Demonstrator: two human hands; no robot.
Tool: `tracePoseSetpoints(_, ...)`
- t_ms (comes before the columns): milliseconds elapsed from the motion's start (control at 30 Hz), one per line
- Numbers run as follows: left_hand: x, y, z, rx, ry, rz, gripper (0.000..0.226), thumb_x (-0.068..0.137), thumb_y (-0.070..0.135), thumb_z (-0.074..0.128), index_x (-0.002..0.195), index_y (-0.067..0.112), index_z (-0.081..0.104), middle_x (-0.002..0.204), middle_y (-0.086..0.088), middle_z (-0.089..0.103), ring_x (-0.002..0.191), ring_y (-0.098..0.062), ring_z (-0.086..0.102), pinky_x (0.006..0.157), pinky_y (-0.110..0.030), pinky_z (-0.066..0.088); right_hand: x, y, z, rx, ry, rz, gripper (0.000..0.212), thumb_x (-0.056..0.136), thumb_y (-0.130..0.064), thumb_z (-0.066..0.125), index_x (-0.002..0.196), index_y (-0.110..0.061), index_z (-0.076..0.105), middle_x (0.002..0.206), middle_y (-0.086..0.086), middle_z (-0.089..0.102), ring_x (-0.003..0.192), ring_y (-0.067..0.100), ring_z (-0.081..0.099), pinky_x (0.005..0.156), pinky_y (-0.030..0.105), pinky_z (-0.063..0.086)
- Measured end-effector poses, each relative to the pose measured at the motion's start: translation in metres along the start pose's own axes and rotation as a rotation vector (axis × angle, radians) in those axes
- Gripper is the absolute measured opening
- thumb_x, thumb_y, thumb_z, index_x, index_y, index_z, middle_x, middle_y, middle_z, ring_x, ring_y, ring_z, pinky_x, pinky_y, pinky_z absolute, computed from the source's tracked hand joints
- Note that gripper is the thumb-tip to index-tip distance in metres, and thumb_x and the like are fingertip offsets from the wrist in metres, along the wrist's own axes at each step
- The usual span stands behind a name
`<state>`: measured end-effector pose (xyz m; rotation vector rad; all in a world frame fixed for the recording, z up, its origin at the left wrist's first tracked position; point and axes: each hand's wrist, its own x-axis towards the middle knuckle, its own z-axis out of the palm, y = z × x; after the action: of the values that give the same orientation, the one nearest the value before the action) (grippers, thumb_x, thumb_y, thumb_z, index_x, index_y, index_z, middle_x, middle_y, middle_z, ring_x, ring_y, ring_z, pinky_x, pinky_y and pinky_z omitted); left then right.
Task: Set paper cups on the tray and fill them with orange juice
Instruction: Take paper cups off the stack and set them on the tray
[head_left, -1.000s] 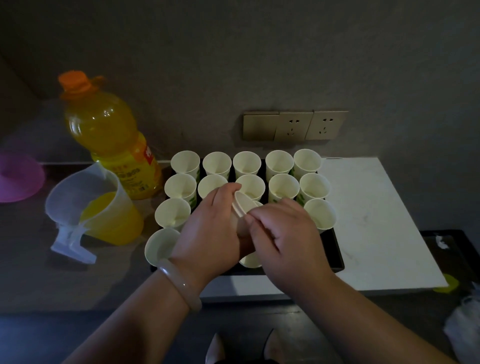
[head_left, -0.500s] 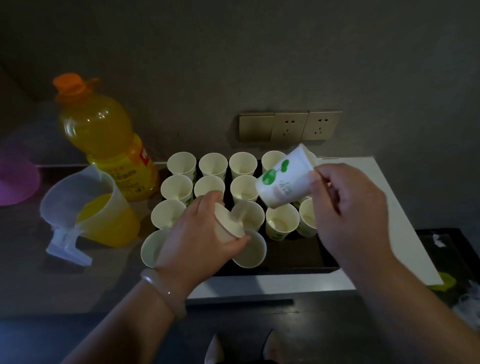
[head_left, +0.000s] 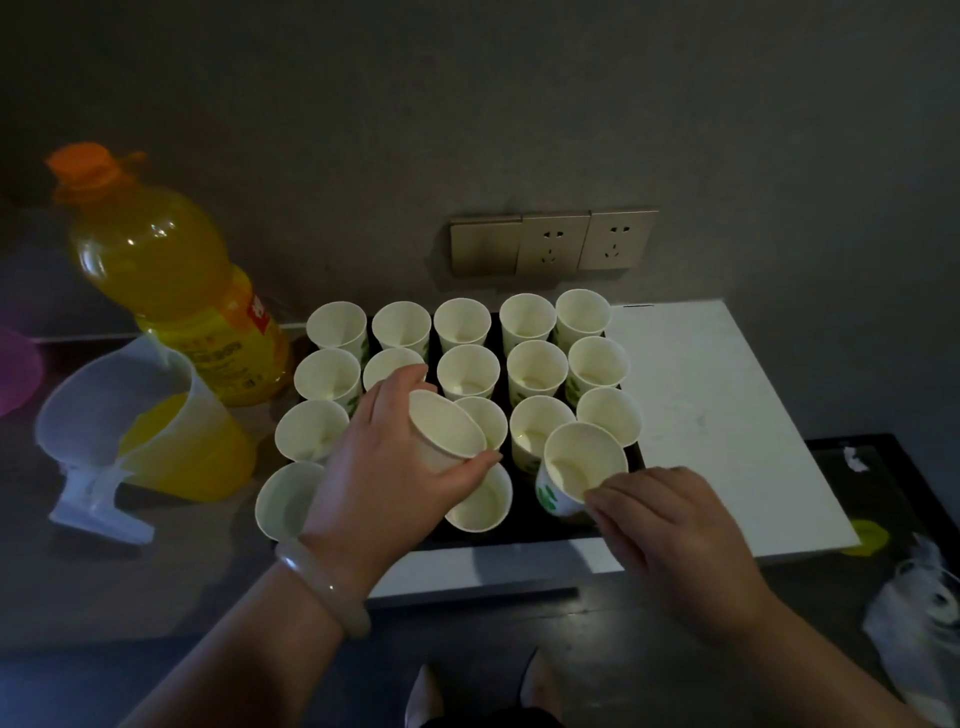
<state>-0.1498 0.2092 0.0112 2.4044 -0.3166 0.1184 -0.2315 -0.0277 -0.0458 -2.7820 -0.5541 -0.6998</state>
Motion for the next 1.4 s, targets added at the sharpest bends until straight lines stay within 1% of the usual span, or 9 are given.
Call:
tracePoseSetpoints(67,0.000,0.001,0.001,-0.007,-0.008,0.005,0.088,0.060,0.053,0.080,0.132,0.021,0.042,0.112,0.020,0.043,0.098,0.006,0.036,0.083,-0.014,0.032,-0.007,0.003,0.007,0.003,-0.028,0.003,0.020,0.091,-0.025,0.058,0.092,-0.012,0.073,0.091,0.001,0.070,0.074,0.023,0.063,0.064,0.032,0.044)
tracePoseSetpoints(233,-0.001,0.000,0.003,-0.047,-0.015,0.013,0.085,0.059,0.051,0.083,0.129,0.024,0.042,0.110,0.020,0.045,0.096,0.009,0.037,0.075,0.002,0.030,-0.011,0.004,0.025,0.042,-0.052,-0.006,0.014,0.092,-0.023,0.060,0.090,-0.016,0.071,0.088,-0.003,0.067,0.072,0.022,0.060,0.062,0.032,0.043)
tracePoseSetpoints(367,-0.004,-0.002,0.004,-0.070,-0.019,0.023,0.084,0.059,0.051,0.083,0.127,0.028,0.039,0.111,0.020,0.047,0.096,0.008,0.042,0.074,0.000,0.034,-0.008,0.002,0.033,0.032,-0.116,-0.004,0.012,0.087,-0.021,0.060,0.086,-0.017,0.071,0.084,-0.003,0.067,0.069,0.020,0.058,0.059,0.031,0.044)
tracePoseSetpoints(533,-0.007,-0.003,0.005,-0.053,-0.023,0.023,0.083,0.061,0.052,0.082,0.128,0.030,0.037,0.112,0.020,0.045,0.095,0.011,0.037,0.072,-0.001,0.033,-0.005,0.000,0.039,-0.008,-0.243,0.007,0.020,0.087,-0.023,0.049,0.077,-0.021,0.066,0.078,-0.007,0.063,0.065,0.018,0.055,0.061,0.028,0.035)
tracePoseSetpoints(667,-0.008,-0.004,0.005,-0.049,-0.026,0.024,0.083,0.062,0.052,0.081,0.129,0.030,0.037,0.112,0.020,0.045,0.096,0.011,0.037,0.074,-0.002,0.032,-0.004,-0.001,0.039,-0.020,-0.293,0.019,0.008,0.079,-0.018,0.067,0.076,-0.024,0.063,0.077,-0.009,0.060,0.063,0.016,0.052,0.065,0.025,0.023)
tracePoseSetpoints(900,-0.008,-0.005,0.006,-0.050,-0.034,0.027,0.084,0.062,0.052,0.082,0.129,0.030,0.037,0.113,0.020,0.045,0.098,0.005,0.042,0.080,-0.008,0.034,-0.006,-0.003,0.034,-0.020,-0.359,0.025,0.022,0.070,-0.014,0.076,0.083,-0.024,0.063,0.084,-0.009,0.060,0.070,0.015,0.053,0.065,0.024,0.030)
tracePoseSetpoints(1100,-0.008,-0.005,0.008,-0.050,-0.059,0.029,0.084,0.062,0.053,0.081,0.129,0.034,0.034,0.113,0.022,0.042,0.097,0.010,0.037,0.076,-0.003,0.030,-0.005,-0.004,0.036,-0.027,-0.382,0.044,0.023,0.069,-0.012,0.073,0.086,-0.023,0.061,0.088,-0.008,0.059,0.074,0.015,0.053,0.063,0.028,0.043)
tracePoseSetpoints(1200,-0.008,-0.004,0.008,-0.057,-0.061,0.030,0.084,0.062,0.051,0.082,0.129,0.031,0.036,0.113,0.020,0.042,0.096,0.011,0.037,0.075,-0.002,0.031,-0.003,-0.004,0.036,-0.021,-0.381,0.051,0.025,0.068,-0.012,0.073,0.087,-0.023,0.061,0.089,-0.008,0.060,0.074,0.015,0.053,0.063,0.027,0.042)
tracePoseSetpoints(1400,-0.008,-0.005,0.008,-0.056,-0.049,0.050,0.082,0.062,0.051,0.081,0.129,0.031,0.037,0.113,0.021,0.043,0.098,0.009,0.039,0.076,-0.003,0.033,-0.004,-0.004,0.037,-0.038,-0.377,0.056,0.015,0.080,-0.024,0.072,0.091,-0.024,0.062,0.095,-0.008,0.060,0.077,0.015,0.054,0.065,0.028,0.042)
